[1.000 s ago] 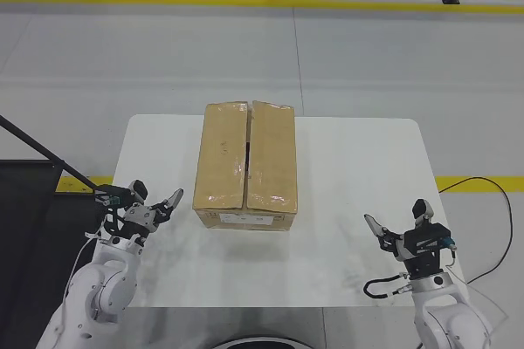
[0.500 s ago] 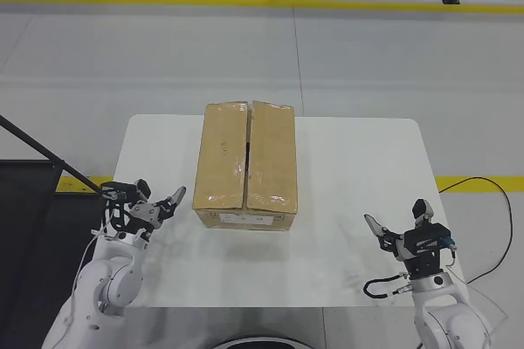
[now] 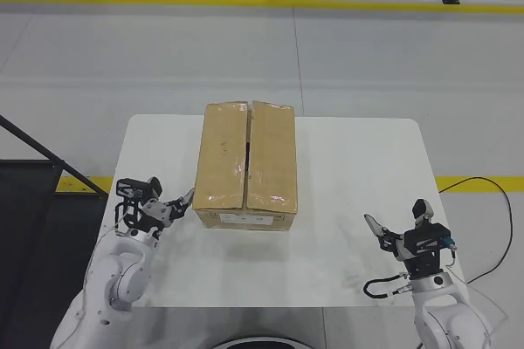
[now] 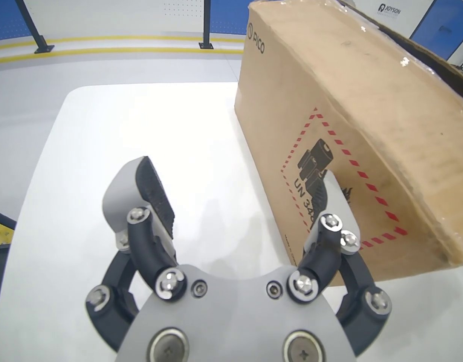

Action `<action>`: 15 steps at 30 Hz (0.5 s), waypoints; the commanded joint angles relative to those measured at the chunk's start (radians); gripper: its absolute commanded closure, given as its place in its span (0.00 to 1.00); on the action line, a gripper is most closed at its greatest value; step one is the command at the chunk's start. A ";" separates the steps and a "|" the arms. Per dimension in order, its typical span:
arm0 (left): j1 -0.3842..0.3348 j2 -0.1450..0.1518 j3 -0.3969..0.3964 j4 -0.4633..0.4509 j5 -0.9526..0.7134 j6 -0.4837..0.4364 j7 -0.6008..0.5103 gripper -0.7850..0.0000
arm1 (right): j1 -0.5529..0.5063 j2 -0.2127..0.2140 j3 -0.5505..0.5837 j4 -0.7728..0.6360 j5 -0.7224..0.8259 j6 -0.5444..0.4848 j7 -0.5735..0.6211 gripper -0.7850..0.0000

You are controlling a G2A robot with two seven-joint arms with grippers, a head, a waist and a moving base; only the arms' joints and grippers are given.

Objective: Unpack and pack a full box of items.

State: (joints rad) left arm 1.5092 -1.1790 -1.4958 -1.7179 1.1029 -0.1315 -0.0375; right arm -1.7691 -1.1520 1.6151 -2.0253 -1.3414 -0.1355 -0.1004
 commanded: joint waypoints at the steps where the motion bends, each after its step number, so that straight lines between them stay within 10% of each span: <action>1: -0.005 -0.001 0.007 0.003 0.000 -0.006 -0.002 0.00 | 0.000 0.000 0.000 0.000 0.000 0.000 0.000 0.00; 15: -0.032 -0.008 0.057 0.020 0.011 -0.031 -0.018 0.00 | 0.000 0.000 0.000 0.000 0.000 0.000 0.000 0.00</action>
State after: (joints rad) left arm 1.4783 -1.1866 -1.4424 -1.6994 1.1122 -0.1613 -0.0562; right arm -1.7691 -1.1520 1.6151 -2.0253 -1.3414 -0.1355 -0.1004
